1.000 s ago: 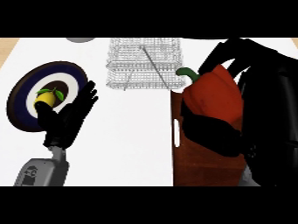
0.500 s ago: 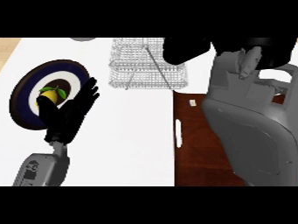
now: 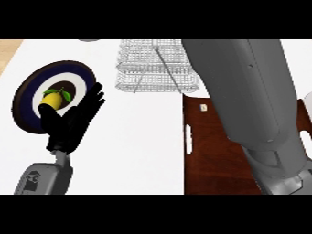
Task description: Pick the bell pepper from the tray and place it in the tiered basket
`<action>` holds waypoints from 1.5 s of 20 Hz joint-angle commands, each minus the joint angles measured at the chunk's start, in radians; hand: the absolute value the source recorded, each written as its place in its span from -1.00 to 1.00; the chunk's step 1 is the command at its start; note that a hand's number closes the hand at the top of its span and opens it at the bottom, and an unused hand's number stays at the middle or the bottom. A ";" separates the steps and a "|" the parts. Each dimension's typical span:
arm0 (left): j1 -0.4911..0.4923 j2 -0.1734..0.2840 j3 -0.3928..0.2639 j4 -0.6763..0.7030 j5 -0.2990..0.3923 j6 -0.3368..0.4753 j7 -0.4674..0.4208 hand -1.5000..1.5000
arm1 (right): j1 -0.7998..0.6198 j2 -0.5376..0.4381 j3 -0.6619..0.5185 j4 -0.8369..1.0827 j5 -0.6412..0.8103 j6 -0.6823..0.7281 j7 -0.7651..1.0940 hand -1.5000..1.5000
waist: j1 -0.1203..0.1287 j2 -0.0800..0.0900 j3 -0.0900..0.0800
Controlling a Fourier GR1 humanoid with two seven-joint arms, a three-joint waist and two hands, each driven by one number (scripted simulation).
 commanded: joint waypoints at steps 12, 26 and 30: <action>-0.033 -0.041 -0.035 0.033 -0.028 0.005 -0.023 0.00 | -0.049 0.009 -0.185 0.474 -0.254 -0.553 -0.326 1.00 | 0.040 0.020 0.002; -0.102 -0.019 -0.005 0.038 0.010 -0.032 0.024 0.00 | -0.199 0.009 -0.168 0.726 -0.440 -0.799 -0.694 -1.00 | 0.080 0.026 -0.001; -0.045 -0.011 -0.003 0.049 -0.012 -0.026 -0.033 0.00 | -0.249 0.009 -0.200 0.756 -0.433 -0.938 -0.631 -1.00 | 0.050 0.014 -0.001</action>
